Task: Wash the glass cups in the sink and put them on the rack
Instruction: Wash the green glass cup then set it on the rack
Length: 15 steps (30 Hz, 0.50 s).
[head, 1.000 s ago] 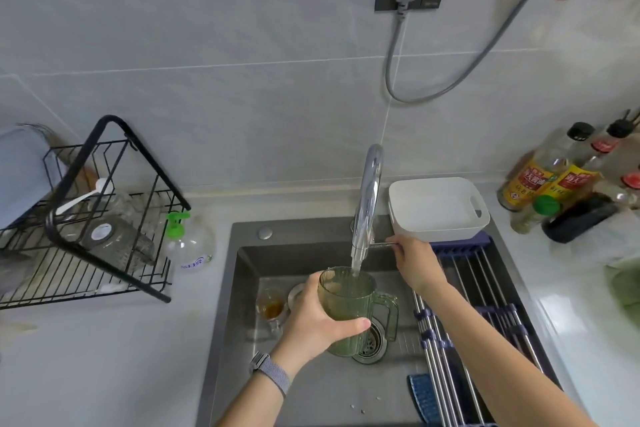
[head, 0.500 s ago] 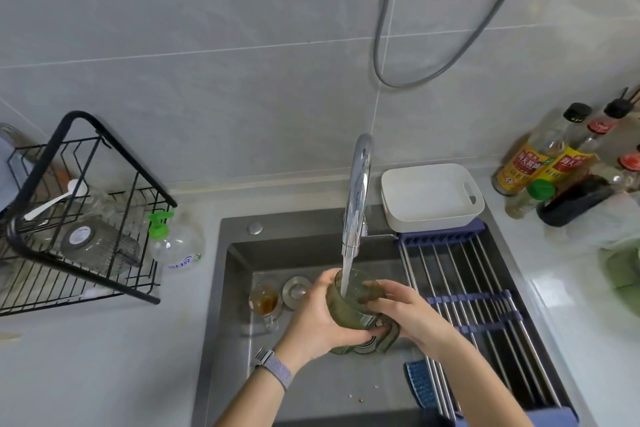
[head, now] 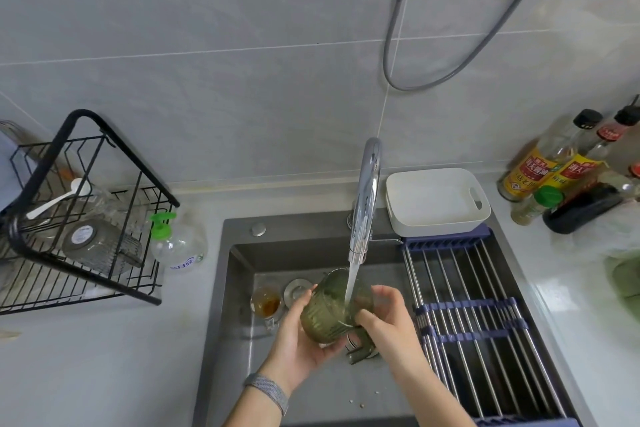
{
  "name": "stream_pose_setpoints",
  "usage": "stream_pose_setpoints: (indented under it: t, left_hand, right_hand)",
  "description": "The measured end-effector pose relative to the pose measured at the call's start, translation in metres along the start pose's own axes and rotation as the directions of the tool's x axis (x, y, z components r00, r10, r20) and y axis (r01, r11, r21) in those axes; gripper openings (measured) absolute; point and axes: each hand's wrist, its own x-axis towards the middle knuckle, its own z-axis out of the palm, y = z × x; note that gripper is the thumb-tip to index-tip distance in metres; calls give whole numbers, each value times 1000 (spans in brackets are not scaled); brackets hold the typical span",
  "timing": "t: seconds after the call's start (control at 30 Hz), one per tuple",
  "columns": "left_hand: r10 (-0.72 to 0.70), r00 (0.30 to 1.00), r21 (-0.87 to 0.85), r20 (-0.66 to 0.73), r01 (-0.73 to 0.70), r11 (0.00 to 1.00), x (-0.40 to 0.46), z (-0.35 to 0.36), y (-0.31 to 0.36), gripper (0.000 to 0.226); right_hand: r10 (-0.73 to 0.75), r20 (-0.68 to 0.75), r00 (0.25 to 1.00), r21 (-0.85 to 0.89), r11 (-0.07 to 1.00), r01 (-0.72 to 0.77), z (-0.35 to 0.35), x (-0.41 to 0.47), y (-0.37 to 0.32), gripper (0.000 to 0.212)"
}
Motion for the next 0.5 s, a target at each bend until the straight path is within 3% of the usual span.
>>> stream_pose_setpoints:
  t: [0.07, 0.13, 0.2, 0.23, 0.3, 0.37, 0.5]
  left_hand:
    - [0, 999, 22, -49, 1, 1000, 0, 1, 2, 58]
    - [11, 997, 24, -78, -9, 1000, 0, 0, 3, 54]
    - [15, 997, 22, -79, -13, 1000, 1, 1, 4, 50]
    - [9, 997, 35, -73, -6, 999, 2, 2, 4, 49]
    - [9, 998, 70, -54, -5, 998, 4, 6, 4, 51]
    - [41, 999, 145, -26, -37, 989, 6, 9, 3, 51]
    - [69, 997, 239, 42, -77, 968, 3, 16, 4, 30]
  right_hand:
    - [-172, -76, 982, -111, 980, 163, 0, -4, 3, 42]
    - [-454, -95, 886, -241, 874, 422, -4, -9, -1, 32]
    - [-604, 49, 796, -371, 729, 575, -9, -12, -8, 16]
    - [-568, 193, 800, -434, 682, 589, -11, -12, -12, 25]
    - [-363, 442, 820, -595, 566, 571, -9, -10, -20, 49]
    - [-179, 500, 847, -694, 503, 516, -4, -5, -23, 48]
    - [-190, 471, 861, -618, 625, 476, 6, 1, -21, 28]
